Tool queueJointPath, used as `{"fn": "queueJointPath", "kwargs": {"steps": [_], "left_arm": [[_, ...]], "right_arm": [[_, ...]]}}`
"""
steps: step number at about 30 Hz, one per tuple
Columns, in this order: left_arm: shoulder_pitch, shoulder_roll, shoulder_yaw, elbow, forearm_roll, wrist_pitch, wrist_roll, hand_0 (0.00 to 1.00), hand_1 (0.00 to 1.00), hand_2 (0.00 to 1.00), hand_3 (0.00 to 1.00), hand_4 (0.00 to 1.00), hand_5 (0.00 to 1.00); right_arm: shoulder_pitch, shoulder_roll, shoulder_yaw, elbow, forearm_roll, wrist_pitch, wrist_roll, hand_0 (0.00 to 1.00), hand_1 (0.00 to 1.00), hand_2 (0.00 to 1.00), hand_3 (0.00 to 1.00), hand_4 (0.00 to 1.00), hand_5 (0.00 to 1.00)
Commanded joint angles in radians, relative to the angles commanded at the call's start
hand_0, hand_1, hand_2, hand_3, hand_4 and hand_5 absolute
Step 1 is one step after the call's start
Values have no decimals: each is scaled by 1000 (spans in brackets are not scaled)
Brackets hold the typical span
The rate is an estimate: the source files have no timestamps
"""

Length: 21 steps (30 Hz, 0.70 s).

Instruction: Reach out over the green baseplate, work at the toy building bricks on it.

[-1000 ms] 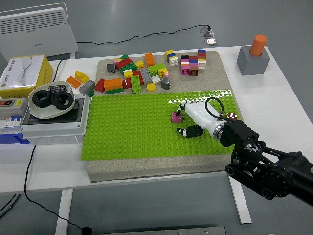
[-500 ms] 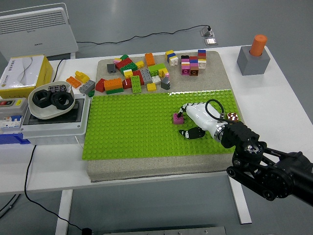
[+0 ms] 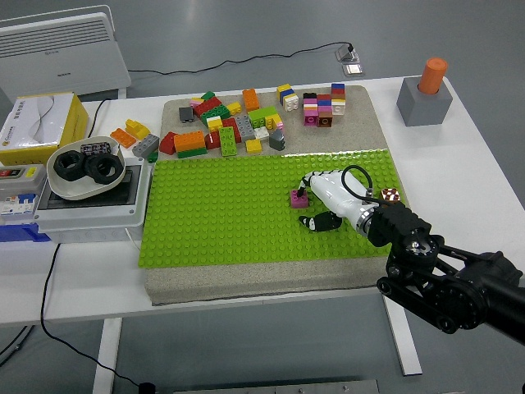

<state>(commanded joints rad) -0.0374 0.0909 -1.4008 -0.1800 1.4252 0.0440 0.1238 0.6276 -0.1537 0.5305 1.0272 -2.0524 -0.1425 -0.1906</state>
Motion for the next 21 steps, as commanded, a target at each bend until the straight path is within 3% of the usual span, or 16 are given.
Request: {"fn": "queueJointPath", "kwargs": {"steps": [9,21], "left_arm": [[0,0,1,0,0,0,0,774,720,678,770,807,739],[1,0,0,0,0,0,1,774,721,678,770,806,735]], "right_arm": [[19,9,6,-32,-10,-8,10,781,839,870,671,730,306],[17,0,7,-17,8,-6,9,783,841,871,671,727,298]]}}
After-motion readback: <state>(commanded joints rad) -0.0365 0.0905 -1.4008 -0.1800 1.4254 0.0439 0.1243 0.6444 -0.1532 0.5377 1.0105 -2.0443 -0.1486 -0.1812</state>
